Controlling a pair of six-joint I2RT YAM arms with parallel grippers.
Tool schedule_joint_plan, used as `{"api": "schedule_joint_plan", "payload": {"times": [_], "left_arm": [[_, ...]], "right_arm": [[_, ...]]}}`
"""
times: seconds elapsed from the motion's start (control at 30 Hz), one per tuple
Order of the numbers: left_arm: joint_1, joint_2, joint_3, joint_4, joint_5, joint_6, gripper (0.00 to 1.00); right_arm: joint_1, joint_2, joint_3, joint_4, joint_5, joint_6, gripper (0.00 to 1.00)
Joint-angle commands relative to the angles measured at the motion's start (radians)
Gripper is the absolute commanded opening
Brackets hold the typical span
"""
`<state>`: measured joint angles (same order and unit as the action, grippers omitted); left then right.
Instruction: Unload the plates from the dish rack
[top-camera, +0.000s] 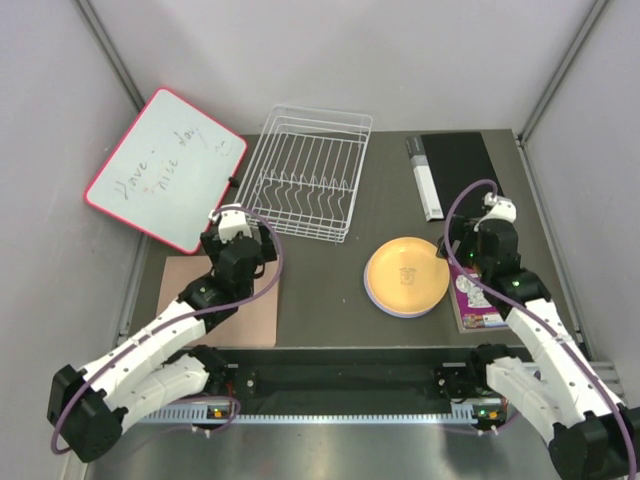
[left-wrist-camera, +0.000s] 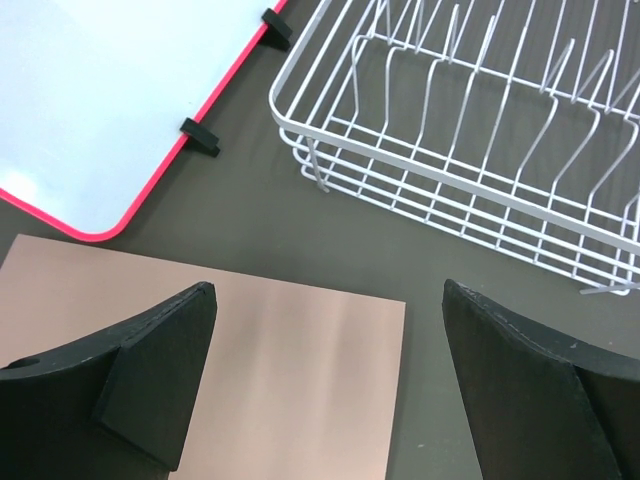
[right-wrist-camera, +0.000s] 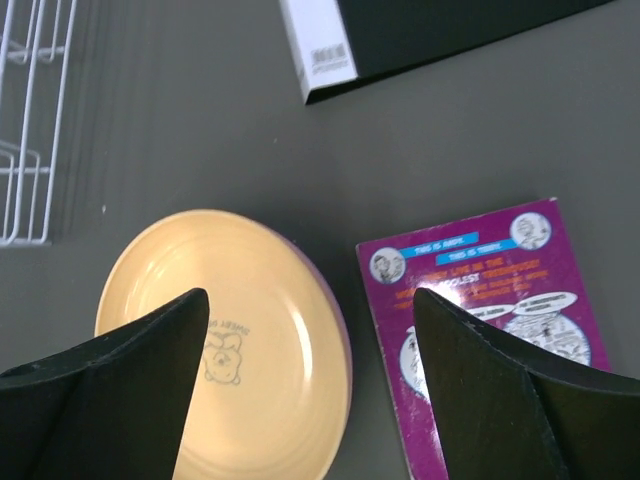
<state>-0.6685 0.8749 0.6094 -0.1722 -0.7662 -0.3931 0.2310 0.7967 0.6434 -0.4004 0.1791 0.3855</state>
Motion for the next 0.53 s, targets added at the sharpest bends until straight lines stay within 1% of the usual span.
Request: {"api": "schedule_joint_plan", "payload": {"times": [0.0, 0.03, 0.07, 0.1, 0.13, 0.17, 0.2, 0.27, 0.3, 0.33, 0.4, 0.5], "left_arm": [[0.001, -0.027, 0.023, 0.041, -0.054, 0.016, 0.99], [0.001, -0.028, 0.013, 0.080, -0.042, 0.031, 0.99], [0.001, -0.027, -0.006, 0.124, 0.005, 0.057, 0.99], [0.001, -0.024, -0.008, 0.150, 0.025, 0.063, 0.99], [0.000, -0.010, -0.008, 0.192, 0.045, 0.065, 0.99], [0.001, -0.001, -0.008, 0.209, 0.057, 0.075, 0.99], [0.001, 0.010, -0.007, 0.230, 0.071, 0.097, 0.99], [0.001, 0.048, 0.012, 0.235, 0.062, 0.105, 0.99], [0.001, 0.061, 0.018, 0.240, 0.067, 0.111, 0.99], [0.001, 0.085, 0.024, 0.238, 0.071, 0.126, 0.99], [0.001, 0.113, 0.042, 0.237, 0.067, 0.135, 0.99], [0.001, 0.115, 0.052, 0.232, 0.042, 0.149, 0.99]], "right_arm": [[-0.002, -0.039, 0.024, 0.144, 0.147, -0.060, 0.84], [-0.001, -0.043, 0.015, 0.173, 0.170, -0.097, 0.85], [-0.001, -0.044, 0.004, 0.208, 0.233, -0.115, 0.85], [0.004, -0.050, -0.039, 0.291, 0.265, -0.134, 0.85], [0.007, -0.065, -0.069, 0.354, 0.295, -0.196, 0.89], [0.007, -0.073, -0.103, 0.395, 0.327, -0.233, 0.91], [0.008, -0.088, -0.167, 0.523, 0.359, -0.259, 0.92], [0.008, -0.102, -0.229, 0.618, 0.408, -0.324, 0.96], [0.008, -0.111, -0.278, 0.662, 0.421, -0.336, 1.00], [0.010, -0.116, -0.295, 0.716, 0.436, -0.352, 1.00], [0.008, -0.122, -0.320, 0.744, 0.473, -0.350, 1.00], [0.008, -0.119, -0.343, 0.791, 0.488, -0.369, 1.00]]}}
